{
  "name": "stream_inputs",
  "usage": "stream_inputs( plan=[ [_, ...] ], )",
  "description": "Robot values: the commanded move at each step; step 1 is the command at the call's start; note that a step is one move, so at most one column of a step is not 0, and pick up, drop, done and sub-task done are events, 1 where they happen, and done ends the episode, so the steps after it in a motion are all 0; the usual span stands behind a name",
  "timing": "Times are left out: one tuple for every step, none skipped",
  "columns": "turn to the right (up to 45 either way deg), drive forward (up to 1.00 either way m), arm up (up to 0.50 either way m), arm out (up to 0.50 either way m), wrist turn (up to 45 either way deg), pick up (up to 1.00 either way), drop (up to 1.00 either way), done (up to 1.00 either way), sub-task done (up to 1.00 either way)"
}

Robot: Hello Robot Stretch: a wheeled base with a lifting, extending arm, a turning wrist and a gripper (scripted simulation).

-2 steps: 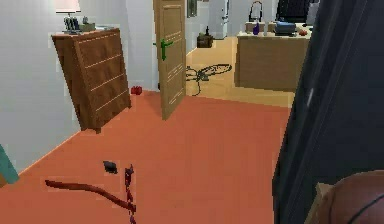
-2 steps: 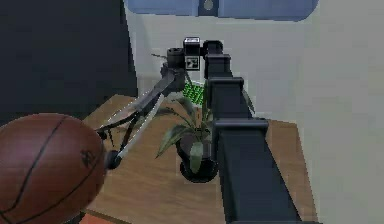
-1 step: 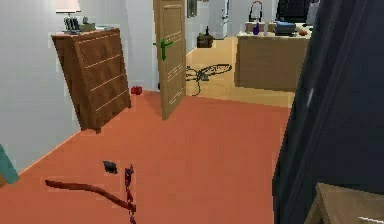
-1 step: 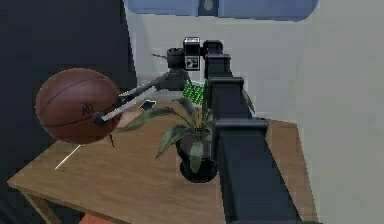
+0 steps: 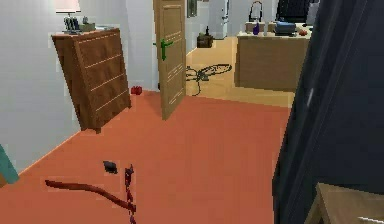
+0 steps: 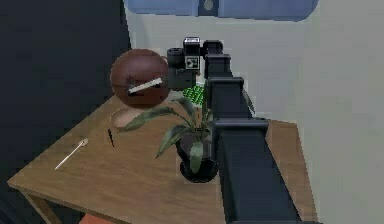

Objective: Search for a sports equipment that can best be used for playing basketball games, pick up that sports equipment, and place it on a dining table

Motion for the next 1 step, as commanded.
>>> stream_inputs(
  plan=[
    [0.0, 0.0, 0.0, 0.0, 36.0, 0.0, 0.0, 0.0, 0.0]
  ],
)
